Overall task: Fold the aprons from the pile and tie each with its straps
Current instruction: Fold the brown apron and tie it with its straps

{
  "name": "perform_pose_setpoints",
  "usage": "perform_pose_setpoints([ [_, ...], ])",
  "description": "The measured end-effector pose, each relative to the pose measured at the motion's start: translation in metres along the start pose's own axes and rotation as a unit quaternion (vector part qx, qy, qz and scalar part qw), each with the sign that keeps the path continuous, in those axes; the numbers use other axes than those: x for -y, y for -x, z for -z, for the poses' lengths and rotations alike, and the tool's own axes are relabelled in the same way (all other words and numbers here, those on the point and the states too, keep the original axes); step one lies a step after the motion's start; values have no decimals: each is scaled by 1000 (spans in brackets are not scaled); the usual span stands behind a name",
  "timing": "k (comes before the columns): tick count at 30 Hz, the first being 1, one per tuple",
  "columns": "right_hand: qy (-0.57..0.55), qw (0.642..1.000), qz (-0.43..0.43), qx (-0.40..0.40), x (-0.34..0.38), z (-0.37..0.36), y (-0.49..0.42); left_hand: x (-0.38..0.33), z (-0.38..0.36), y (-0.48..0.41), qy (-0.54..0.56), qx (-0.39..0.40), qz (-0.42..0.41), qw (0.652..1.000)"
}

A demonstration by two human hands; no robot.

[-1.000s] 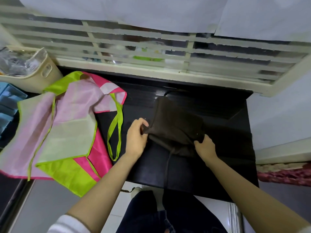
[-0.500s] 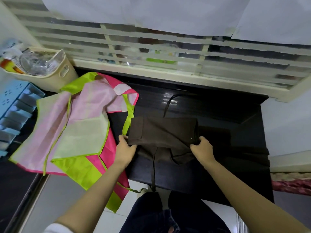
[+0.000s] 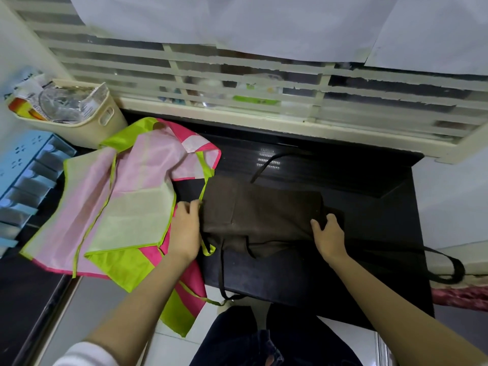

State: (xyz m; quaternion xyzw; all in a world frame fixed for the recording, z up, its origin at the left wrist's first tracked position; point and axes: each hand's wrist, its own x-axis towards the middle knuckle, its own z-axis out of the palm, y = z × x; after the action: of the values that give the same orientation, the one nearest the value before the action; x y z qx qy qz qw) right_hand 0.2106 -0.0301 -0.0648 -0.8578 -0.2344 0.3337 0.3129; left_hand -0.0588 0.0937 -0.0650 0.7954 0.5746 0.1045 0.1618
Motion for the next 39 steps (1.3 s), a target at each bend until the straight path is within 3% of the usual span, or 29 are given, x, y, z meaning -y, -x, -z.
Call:
perform_pose_setpoints([
  [2, 3, 1000, 4, 13, -5, -1, 4, 5, -6, 7, -121, 83, -73, 987],
  [5, -5, 999, -6, 31, -8, 1, 3, -13, -10, 13, -158, 198, -193, 948],
  [9, -4, 997, -46, 57, -8, 9, -3, -36, -27, 15, -137, 279, -172, 935],
  [13, -6, 995, -91, 51, -7, 16, -11, -42, -42, 21, -168, 295, -176, 924],
  [15, 64, 991, -101, 56, -8, 20, -17, -45, -43, 24, -171, 298, -169, 924],
  [20, 190, 979, -36, 63, -17, 26, -27, -52, -38, 23, -145, 290, -146, 935],
  [27, 55, 993, -50, 97, -7, 49, -22, -87, -42, 21, -167, 227, -122, 952],
  [35, 44, 993, -57, 96, -22, 50, -25, -95, -58, 19, -189, 306, -112, 926],
  [37, 82, 994, -25, 61, -25, 44, -23, -95, -59, 19, -191, 309, -110, 925],
  [39, 187, 978, 89, -33, -25, 32, -15, -94, -61, 19, -193, 310, -110, 924],
])
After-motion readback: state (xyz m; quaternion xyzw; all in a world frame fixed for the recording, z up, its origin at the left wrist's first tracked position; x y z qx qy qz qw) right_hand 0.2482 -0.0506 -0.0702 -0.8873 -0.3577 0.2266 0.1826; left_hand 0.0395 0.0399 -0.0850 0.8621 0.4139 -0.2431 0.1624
